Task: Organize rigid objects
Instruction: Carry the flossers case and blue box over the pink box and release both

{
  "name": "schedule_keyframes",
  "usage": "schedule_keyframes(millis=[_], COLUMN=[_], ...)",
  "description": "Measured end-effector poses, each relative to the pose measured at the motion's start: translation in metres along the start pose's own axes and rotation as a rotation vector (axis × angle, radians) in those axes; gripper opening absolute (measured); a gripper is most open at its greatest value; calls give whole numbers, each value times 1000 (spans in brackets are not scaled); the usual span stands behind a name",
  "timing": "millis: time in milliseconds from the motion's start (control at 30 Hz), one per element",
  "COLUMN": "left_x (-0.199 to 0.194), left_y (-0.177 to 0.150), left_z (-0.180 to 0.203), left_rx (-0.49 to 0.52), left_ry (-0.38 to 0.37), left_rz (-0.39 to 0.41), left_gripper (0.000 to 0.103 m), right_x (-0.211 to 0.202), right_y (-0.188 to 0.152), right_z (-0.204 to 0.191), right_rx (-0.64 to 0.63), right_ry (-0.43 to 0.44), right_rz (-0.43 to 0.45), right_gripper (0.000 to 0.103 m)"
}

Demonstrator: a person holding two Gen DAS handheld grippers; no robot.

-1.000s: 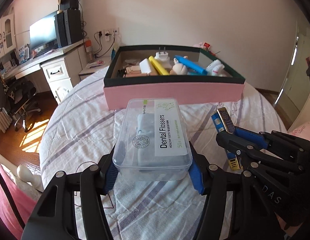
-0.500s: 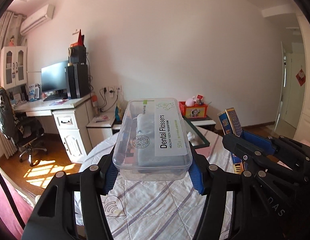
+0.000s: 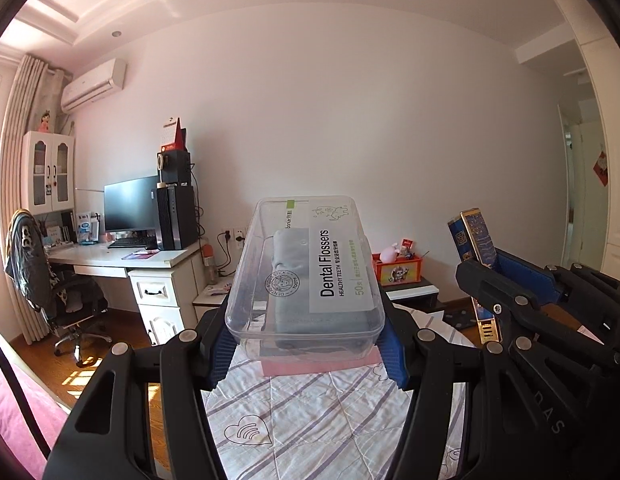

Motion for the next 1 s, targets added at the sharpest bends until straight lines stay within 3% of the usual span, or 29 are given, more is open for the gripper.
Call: schedule_keyframes(millis=[300,533,800,1000], left_x=[-11,2,57,127], left_y=[4,5,10,20], left_z=[1,-2,5,14], left_rx=[3,6,54,87], left_ry=[6,11,23,38], left_rz=[16,-2,-20,-39], left_gripper=[61,61,61,61], right_x=[-11,6,56,118], right_y=[-1,0,2,5], right_z=[-1,0,16,38], right_rx=[-3,-5,-17,-26], right_ry=[-8,-3,-4,-4], right_rz=[5,-16,-50,-79], right_gripper=[21,21,21,21])
Point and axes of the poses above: each gripper's, at about its wrist camera, not at the fingertips, and x roughly the way its jaws point, z to its right, y to its top, the point moved 7 cm from there along x, roughly the way its jaws point, and after that the axes turned 5 degrees about y, right-handed, at the moved point
